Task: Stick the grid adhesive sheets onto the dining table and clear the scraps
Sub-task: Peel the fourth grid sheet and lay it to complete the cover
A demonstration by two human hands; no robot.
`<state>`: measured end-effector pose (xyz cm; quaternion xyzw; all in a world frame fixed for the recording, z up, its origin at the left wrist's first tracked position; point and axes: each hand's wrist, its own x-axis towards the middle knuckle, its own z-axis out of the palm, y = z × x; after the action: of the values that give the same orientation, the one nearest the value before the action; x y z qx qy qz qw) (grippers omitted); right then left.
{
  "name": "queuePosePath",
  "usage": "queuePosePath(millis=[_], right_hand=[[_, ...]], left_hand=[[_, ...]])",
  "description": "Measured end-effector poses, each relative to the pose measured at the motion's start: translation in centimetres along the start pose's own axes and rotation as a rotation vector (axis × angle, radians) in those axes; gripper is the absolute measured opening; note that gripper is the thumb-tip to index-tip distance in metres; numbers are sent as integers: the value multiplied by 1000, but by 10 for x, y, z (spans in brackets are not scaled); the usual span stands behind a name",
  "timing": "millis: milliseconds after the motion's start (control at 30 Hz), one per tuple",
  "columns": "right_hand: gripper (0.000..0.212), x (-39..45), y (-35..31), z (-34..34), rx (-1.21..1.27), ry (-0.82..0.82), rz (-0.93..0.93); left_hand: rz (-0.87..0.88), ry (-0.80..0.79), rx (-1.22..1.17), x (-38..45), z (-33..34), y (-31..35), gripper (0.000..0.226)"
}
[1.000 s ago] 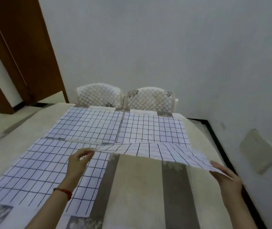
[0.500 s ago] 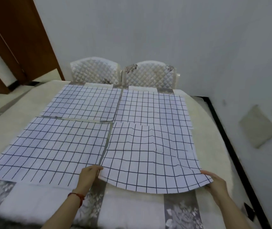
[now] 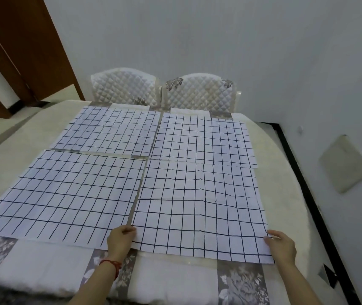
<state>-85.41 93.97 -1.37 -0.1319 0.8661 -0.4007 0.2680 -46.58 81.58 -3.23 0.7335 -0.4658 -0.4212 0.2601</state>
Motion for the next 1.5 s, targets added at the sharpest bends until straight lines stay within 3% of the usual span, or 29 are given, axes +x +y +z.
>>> queuePosePath(millis=[733,833,933,1233,1367,1500], right_hand=[[25,-5,11,-4,-104,30,-110],[29,-10,9,-1,-221,79,-141],[34,-14,1,8,-402,170,-288],[43,-25,-45,91,-628,-158,-763],[49,-9,-50,116,-759,-250,-872],[54,16,-31,121,-869,-341,-831]], left_hand=[[165,82,259,-18,0,7,9],[200,109,388,-26,0,11,19],[316,187,531,-31,10,24,34],[862,-18,742,-33,113,91,47],[823,-187,805,-11,159,97,52],[786,-280,960,6,185,79,59]])
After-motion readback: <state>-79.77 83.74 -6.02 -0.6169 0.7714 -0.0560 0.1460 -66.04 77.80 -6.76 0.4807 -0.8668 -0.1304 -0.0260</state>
